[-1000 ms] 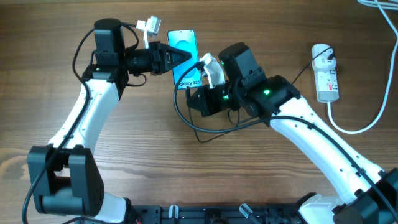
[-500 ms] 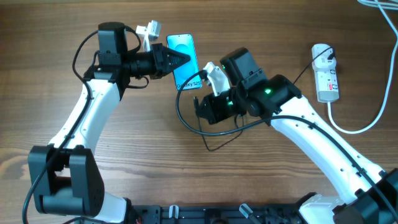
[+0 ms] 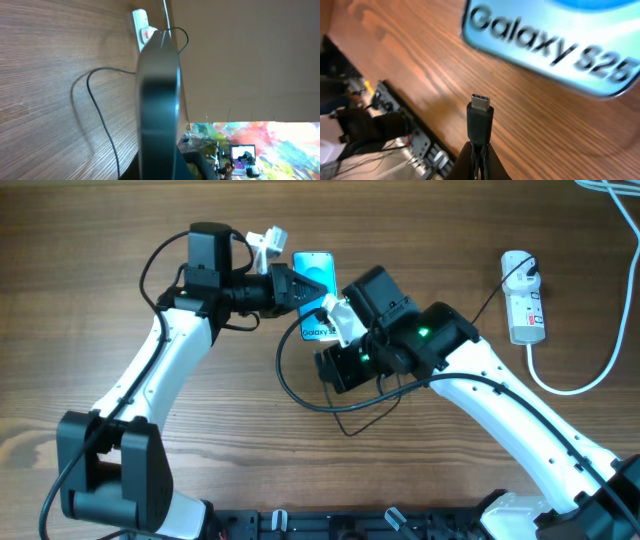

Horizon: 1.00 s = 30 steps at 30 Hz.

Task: Plug charger to phone and switch on socket
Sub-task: 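Push the plug up into the phone's port with the right gripper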

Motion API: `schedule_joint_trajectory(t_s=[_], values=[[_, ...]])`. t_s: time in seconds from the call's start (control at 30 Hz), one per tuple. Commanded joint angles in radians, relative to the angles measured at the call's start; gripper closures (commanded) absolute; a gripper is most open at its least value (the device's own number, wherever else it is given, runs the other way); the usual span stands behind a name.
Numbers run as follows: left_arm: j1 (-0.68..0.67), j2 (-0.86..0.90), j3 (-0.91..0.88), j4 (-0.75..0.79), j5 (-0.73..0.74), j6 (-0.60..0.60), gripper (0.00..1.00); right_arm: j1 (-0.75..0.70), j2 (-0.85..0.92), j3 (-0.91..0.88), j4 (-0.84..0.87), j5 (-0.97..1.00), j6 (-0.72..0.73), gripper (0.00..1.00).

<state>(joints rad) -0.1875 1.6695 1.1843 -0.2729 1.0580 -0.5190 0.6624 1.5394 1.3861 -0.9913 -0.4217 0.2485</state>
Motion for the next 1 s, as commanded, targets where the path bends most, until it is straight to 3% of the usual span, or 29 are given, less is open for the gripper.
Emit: schedule_joint_trajectory(t_s=[0.0,0.97], values=[[-0.007,-0.03,0.003,0.01,0.011,0.033,0.96,0.0,-0.003,0.028,-0.004,0.074,0.018,0.96],[-0.007,-0.048,0.003,0.048,0.086,-0.008,0.96,-0.001,0.017,0.028,0.026,0.108,0.07,0.96]])
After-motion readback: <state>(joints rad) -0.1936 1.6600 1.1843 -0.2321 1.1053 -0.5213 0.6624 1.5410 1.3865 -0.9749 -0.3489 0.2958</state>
